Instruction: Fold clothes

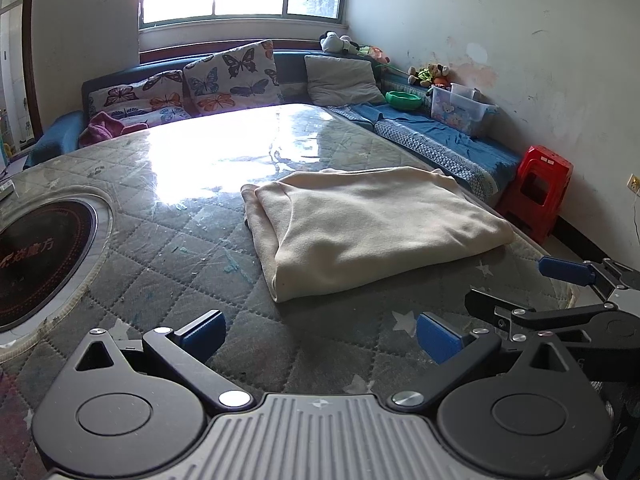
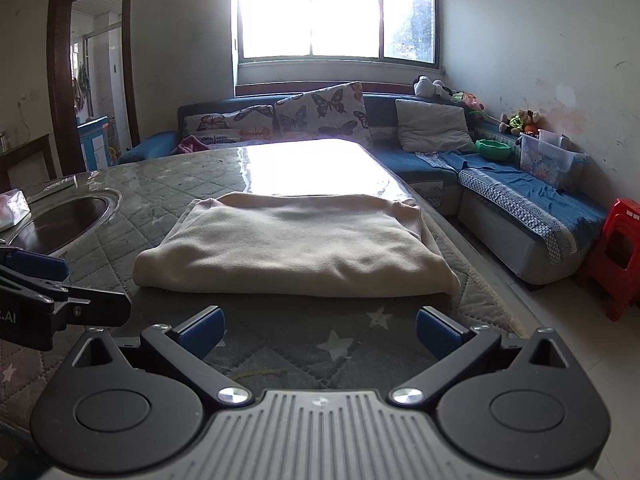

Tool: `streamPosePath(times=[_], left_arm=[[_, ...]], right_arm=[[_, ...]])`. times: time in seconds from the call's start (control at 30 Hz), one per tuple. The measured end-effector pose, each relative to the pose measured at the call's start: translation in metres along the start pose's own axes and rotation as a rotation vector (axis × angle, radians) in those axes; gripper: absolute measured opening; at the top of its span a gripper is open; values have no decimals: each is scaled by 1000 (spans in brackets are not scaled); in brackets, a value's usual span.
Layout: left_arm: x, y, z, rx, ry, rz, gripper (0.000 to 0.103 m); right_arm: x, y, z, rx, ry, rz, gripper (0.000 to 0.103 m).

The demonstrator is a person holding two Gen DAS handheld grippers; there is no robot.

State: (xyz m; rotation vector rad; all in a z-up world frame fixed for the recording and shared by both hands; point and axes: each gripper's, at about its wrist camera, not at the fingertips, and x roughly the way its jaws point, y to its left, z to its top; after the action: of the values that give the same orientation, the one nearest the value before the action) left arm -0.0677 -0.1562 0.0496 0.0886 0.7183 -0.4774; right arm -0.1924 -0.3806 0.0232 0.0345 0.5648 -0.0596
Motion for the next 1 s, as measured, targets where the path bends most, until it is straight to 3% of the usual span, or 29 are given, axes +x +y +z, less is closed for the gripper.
streamPosePath(times=[1.0], left_arm=[[21,3,15,19,29,4,103]], right_arm=[[18,-1,10,16,20,0,103]])
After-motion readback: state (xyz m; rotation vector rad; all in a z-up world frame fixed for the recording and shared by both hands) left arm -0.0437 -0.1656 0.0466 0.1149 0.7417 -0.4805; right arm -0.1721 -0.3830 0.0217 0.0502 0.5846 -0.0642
